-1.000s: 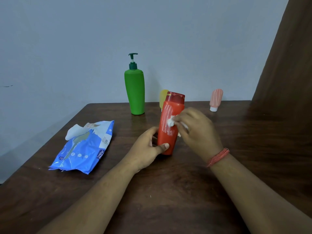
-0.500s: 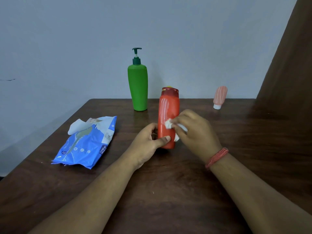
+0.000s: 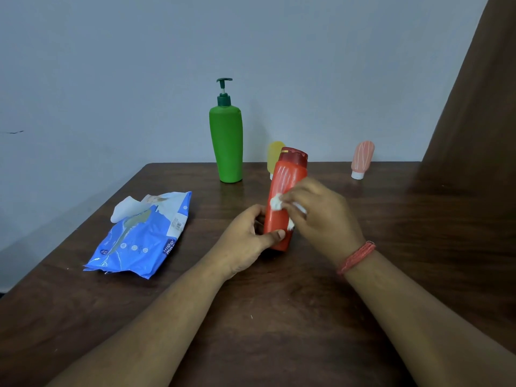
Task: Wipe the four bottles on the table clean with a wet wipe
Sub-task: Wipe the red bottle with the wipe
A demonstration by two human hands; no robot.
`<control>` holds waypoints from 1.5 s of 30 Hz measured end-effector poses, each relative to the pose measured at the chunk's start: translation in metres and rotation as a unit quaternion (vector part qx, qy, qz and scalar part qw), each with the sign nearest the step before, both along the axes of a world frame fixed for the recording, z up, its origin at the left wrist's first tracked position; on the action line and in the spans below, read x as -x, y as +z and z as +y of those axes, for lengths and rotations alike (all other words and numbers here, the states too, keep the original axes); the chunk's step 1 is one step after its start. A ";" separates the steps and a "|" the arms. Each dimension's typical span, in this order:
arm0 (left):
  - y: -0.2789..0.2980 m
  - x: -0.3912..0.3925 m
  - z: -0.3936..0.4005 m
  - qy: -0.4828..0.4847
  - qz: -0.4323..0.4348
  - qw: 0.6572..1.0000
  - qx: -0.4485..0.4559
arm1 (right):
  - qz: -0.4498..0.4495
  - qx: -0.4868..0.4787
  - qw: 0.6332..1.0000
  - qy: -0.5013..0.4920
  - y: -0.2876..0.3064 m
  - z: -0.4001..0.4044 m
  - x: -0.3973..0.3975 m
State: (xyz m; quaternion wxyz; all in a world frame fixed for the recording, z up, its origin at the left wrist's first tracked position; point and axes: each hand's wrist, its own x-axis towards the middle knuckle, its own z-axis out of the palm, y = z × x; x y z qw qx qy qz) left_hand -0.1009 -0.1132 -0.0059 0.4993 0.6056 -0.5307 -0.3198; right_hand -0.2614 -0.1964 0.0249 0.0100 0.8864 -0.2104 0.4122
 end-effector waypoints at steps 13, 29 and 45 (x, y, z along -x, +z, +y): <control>0.005 0.003 0.003 0.031 -0.050 0.998 0.013 | 0.050 0.063 0.996 0.031 -0.003 0.002 -0.005; 0.012 0.008 0.005 0.046 -0.128 0.991 0.015 | 0.031 0.089 0.995 -0.013 -0.001 0.004 -0.004; 0.015 0.008 0.007 0.066 -0.187 0.980 0.016 | 0.005 0.149 0.985 -0.087 0.002 -0.006 -0.003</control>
